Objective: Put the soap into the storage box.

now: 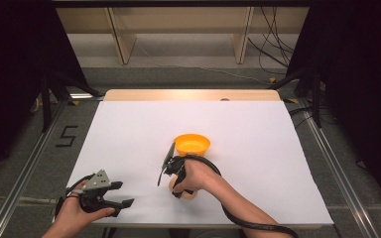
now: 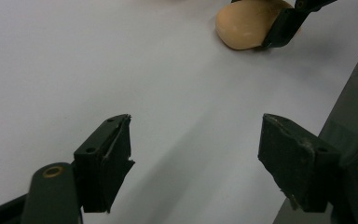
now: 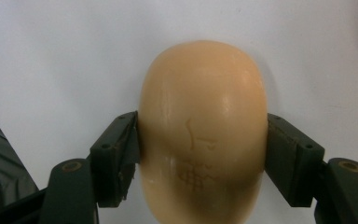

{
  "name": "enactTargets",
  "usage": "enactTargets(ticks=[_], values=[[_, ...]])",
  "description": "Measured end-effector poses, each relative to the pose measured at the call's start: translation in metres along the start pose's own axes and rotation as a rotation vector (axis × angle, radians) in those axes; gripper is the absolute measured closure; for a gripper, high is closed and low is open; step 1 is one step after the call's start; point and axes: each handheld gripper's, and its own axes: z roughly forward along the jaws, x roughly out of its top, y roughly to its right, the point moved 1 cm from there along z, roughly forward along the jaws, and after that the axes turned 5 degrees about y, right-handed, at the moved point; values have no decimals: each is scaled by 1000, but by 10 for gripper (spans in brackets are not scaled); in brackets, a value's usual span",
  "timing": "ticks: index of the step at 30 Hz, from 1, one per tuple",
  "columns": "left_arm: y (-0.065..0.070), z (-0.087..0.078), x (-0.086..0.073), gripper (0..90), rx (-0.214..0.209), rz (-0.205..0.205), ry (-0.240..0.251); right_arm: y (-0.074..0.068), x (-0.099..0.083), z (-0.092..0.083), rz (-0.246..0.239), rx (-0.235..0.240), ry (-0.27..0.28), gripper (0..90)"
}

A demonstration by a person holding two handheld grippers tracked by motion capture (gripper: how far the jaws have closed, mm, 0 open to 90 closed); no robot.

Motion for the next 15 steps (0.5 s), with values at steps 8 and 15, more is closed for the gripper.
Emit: enactTargets(ticks=[8, 15], values=[[0, 0, 0, 255, 2, 5, -5, 1, -2, 1, -6, 35, 32, 336], [0, 0, 0, 255, -5, 2, -4, 0, -3, -8, 39, 16, 27, 337]])
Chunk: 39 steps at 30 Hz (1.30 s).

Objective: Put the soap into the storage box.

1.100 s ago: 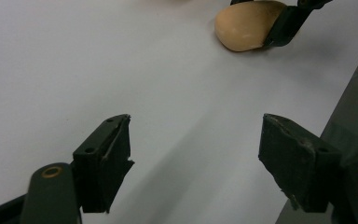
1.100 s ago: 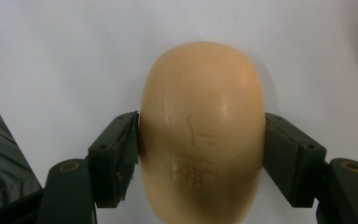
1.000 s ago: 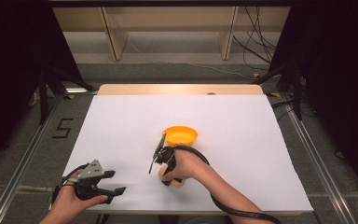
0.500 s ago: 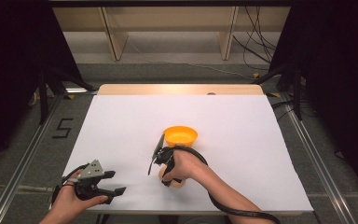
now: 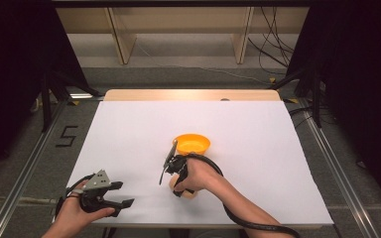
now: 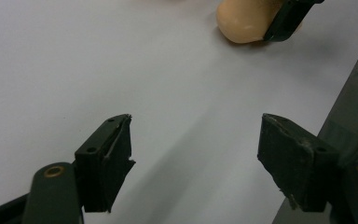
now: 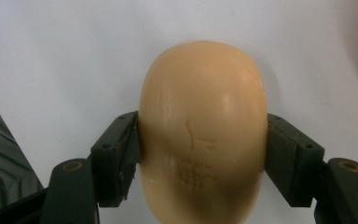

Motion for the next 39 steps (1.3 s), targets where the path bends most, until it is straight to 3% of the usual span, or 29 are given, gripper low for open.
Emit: enactTargets(ticks=[2, 3, 4, 5, 6, 7, 11, 14, 21, 22, 28, 29, 30, 32, 35, 37, 39], values=[[0, 0, 0, 257, 7, 4, 5, 2, -1, -3, -13, -7, 11, 337], [0, 0, 0, 257, 5, 2, 6, 1, -2, -4, 4, -1, 10, 337], [1, 0, 0, 257, 10, -14, 4, 6, -2, -4, -54, -15, 32, 337], [0, 0, 0, 257, 9, -8, 3, 3, -3, -6, 10, -11, 13, 337], [0, -1, 1, 257, 7, 6, 3, 4, -4, -5, 4, -6, 30, 337], [1, 0, 0, 257, 9, -23, 9, 7, -4, -6, -30, -17, 44, 337], [0, 0, 0, 257, 1, -2, 8, 5, -7, -7, 14, -5, 51, 337], [0, 0, 0, 257, 1, -2, 7, 9, -8, -8, -31, -14, 71, 337], [1, 0, 0, 257, 1, -23, 11, 8, -11, -11, -28, -15, 87, 337], [0, 0, 0, 257, 1, -4, 10, 9, -12, -12, -41, -21, 95, 337], [0, 0, 0, 257, 1, 2, 4, 8, -13, -15, -33, -17, 113, 337], [1, 0, 0, 257, 3, -25, 10, 8, -13, -15, -36, -18, 119, 337], [1, 1, 0, 257, -2, -23, 26, 7, -14, -17, -25, -18, 129, 337], [0, 0, 0, 257, -5, -3, 7, 8, -14, -17, -26, -17, 129, 337], [0, 0, 0, 257, 0, 0, 8, 6, -14, -20, -8, -22, 131, 337], [1, 1, 0, 257, 1, -20, 9, 8, -14, -20, -28, -31, 145, 337], [0, 0, 0, 257, -3, -5, 12, 8, -15, -21, -13, -24, 135, 337]])
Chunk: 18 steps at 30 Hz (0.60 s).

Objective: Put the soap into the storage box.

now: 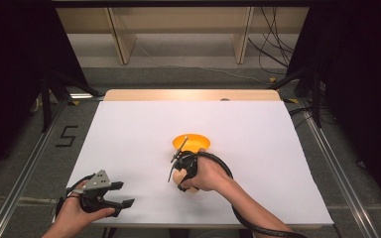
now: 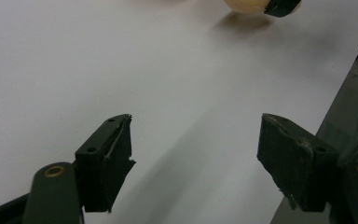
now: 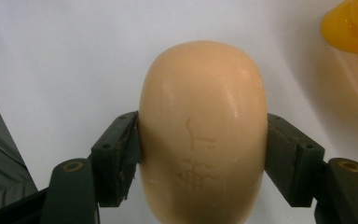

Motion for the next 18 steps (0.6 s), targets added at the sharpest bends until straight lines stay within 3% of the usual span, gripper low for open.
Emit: enactTargets(ticks=[7, 18], values=[[-1, -1, 0, 257, 4, 8, -7, 3, -1, -3, -29, -13, 7, 337], [0, 0, 0, 257, 3, 4, -5, 10, -1, -14, -2, -32, 53, 337]])
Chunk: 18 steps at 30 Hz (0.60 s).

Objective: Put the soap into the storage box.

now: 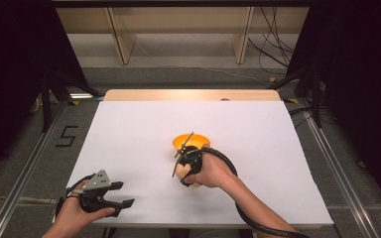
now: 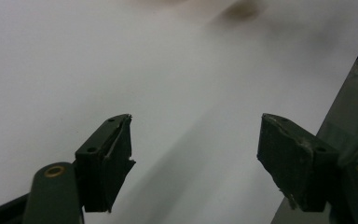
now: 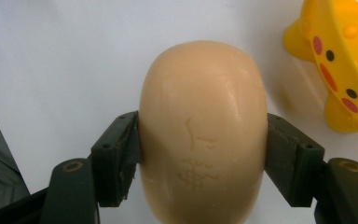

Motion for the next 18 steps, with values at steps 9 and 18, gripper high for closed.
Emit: enactTargets(ticks=[9, 18], values=[[0, 0, 0, 257, -2, -3, 4, 2, 0, -4, 31, -9, 15, 337], [0, 0, 0, 257, 1, 5, -6, 8, 1, -9, 16, -18, 40, 337]])
